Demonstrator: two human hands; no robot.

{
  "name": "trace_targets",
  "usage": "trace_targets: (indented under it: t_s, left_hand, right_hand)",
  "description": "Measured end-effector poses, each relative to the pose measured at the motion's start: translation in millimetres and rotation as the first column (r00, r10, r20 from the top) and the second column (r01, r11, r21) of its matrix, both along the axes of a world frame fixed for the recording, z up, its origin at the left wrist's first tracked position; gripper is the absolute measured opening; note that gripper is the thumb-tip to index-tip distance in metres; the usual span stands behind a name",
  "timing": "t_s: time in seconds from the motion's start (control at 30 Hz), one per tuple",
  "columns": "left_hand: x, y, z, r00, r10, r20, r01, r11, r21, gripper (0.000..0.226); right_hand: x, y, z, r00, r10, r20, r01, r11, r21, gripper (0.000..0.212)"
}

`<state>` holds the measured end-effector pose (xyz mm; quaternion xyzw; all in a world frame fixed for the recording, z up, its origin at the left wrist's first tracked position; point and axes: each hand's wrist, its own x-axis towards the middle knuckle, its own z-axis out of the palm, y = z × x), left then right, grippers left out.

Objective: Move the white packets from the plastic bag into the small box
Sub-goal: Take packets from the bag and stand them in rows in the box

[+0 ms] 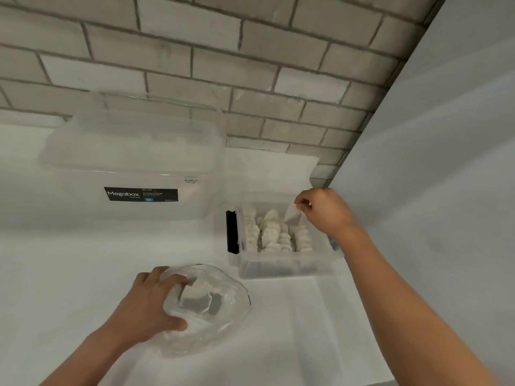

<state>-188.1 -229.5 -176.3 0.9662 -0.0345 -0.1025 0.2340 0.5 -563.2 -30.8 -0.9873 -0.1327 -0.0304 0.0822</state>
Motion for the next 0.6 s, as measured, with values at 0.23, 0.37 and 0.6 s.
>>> trace_targets:
  t_s: [0.23,0.37,0.6]
  left_hand:
    - [1.5,-0.8,4.6,1.000,0.025,-0.008,-0.025,1.000,-0.009,0.081]
    - [0.5,-1.3,5.0,0.998,0.056,-0.031,-0.056,0.998,-0.010,0.083]
    - [0.8,-2.7,9.1,0.998,0.043,-0.034,-0.043,0.999,0.001,0.081]
  right_hand:
    - [25.4,6.0,-39.8,0.996,-0.019,-0.083,0.008,0.992,-0.128,0.022]
    - [30.0,6.9,-46.6,0.999,-0.031,-0.022,0.028,0.990,-0.137,0.014]
    - [31.2,11.7,-51.9,0.998,-0.056,0.012,0.057,0.990,-0.130,0.013]
